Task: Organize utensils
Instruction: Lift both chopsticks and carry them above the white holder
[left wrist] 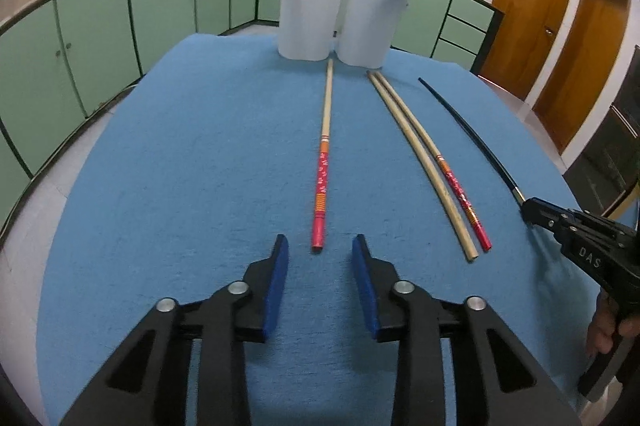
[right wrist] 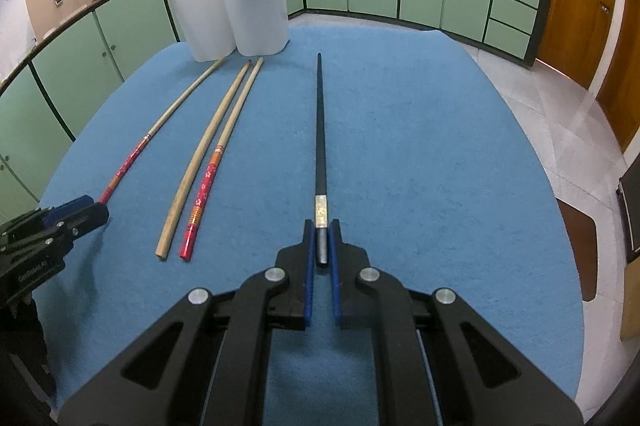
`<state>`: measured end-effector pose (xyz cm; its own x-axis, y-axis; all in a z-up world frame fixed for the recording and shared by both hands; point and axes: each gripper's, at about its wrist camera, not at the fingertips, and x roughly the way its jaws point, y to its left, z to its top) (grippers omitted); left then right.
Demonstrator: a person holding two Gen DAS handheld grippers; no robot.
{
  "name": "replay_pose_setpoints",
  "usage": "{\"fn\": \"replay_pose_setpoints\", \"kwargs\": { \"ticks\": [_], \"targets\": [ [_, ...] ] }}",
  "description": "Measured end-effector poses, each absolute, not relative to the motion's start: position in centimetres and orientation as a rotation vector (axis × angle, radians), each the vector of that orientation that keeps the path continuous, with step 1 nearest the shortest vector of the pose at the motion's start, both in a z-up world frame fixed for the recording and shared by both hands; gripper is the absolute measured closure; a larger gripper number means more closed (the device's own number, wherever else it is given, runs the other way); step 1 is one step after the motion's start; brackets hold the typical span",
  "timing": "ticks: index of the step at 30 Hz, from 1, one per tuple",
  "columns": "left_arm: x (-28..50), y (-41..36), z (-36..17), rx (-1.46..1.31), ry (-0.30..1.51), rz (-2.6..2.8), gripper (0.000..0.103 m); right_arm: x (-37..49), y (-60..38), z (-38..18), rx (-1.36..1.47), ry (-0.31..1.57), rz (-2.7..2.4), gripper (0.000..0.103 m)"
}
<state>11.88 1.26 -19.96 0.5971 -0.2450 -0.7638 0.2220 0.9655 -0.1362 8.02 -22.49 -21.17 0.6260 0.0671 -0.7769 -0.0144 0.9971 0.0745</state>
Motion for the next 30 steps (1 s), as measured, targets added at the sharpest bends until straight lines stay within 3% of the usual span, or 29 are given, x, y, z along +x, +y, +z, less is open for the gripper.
{"fn": "replay_pose_setpoints", "kwargs": {
  "ticks": [7, 11, 19, 30],
  "targets": [
    [12.6, 0.8, -20.1, 0.011, 0.892, -0.259, 0.079, 8.1, -22.6, -21.2, 0.074, 0.893, 0.048, 0.097],
    [12.4, 0.2, -20.1, 0.049, 0.891, -0.269, 0.097, 8.2, -22.7, -21.2, 0.075, 0.891, 0.043, 0.097],
    [11.7, 0.3, -18.5, 0.069, 0.857, -0.249, 0.097, 7.9, -22.9, -20.3, 0.067, 0.874, 0.039, 0.097],
    [10.2, 1.4, -8.0, 0.058, 0.638, -0.268, 0.097, 7.9, -23.9, -12.2, 0.048, 0.717, 0.069, 0.097]
  ]
}}
